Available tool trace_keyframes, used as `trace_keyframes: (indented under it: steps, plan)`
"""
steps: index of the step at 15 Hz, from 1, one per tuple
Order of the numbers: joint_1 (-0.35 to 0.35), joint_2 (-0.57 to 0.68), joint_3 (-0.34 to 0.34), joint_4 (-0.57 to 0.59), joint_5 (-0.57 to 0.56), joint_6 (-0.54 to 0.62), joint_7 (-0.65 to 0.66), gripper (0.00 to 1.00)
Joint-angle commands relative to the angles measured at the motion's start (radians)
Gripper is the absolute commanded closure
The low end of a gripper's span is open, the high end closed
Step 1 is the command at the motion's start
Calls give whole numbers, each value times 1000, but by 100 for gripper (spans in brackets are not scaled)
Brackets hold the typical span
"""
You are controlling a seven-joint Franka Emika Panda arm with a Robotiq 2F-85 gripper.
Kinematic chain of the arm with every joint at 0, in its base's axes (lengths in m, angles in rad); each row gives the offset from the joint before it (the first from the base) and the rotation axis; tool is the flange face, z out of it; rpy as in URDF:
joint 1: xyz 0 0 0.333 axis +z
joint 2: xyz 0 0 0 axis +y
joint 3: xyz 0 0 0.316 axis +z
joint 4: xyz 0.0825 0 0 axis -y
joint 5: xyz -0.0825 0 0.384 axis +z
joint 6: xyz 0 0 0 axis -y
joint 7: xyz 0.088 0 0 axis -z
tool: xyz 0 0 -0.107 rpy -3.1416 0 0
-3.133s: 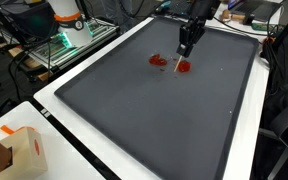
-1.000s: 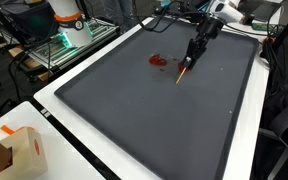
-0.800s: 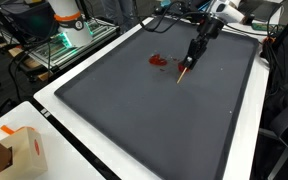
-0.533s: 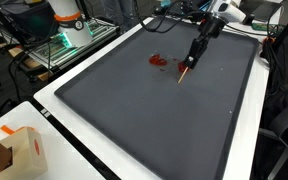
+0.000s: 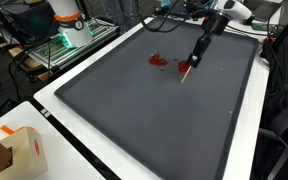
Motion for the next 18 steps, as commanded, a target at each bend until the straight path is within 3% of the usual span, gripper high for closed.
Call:
trace_keyframes:
  steps: [1, 18]
  plan:
    - [-36, -39, 27, -30, 52, 37, -77, 97]
    - [-196, -189, 117, -118, 368, 125, -439, 97]
